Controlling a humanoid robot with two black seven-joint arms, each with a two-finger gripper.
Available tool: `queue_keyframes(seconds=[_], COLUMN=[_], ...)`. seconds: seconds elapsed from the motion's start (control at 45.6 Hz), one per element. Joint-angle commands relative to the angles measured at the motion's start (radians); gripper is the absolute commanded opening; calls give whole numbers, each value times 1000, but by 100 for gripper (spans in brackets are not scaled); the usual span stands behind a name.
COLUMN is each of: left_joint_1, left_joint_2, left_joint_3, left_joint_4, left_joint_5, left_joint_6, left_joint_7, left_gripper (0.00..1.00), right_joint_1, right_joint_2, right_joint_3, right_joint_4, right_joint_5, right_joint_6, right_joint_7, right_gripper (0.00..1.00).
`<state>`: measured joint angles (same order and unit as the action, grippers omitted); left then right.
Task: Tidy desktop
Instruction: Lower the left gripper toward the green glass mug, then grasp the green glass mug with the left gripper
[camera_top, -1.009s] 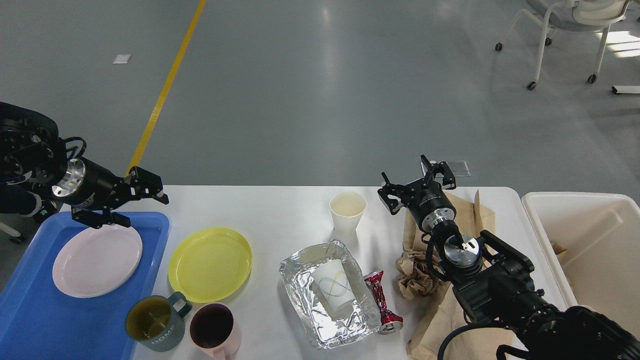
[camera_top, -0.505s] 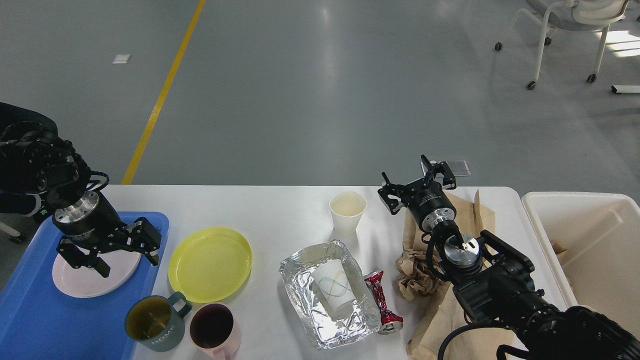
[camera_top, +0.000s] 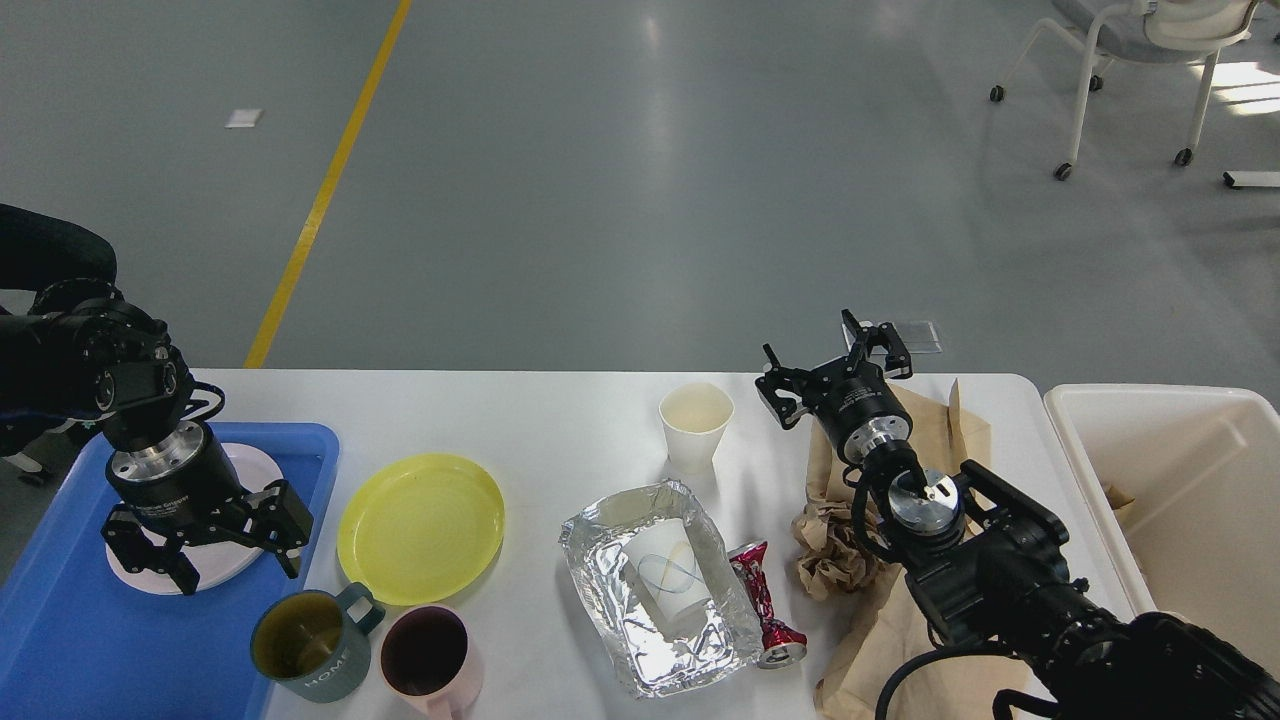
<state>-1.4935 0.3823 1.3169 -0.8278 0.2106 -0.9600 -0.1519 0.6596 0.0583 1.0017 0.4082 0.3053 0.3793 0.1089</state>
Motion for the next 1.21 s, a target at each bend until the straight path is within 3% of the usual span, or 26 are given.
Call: queue_keyframes(seconds=[0.0,0.966,1.097,1.185], left_joint_1=[1,110,110,110], left_joint_2=[-2,-98,-98,-98], left_joint_3=[-7,-16,-18,-16], left_joint_4=[-4,-19,-19,-19], left_joint_5=[33,73,73,73], left_joint_6=[0,0,0,0], left_joint_7=[0,0,0,0], left_gripper=[97,95,88,72], right_joint_1=[0,0,0,0], right_joint_2=[0,0,0,0], right_joint_3=[0,0,0,0], right_joint_4=[0,0,0,0], right_joint_5=[0,0,0,0], right_joint_6=[0,1,0,1], right_joint_7=[0,0,0,0], right_gripper=[100,100,100,100])
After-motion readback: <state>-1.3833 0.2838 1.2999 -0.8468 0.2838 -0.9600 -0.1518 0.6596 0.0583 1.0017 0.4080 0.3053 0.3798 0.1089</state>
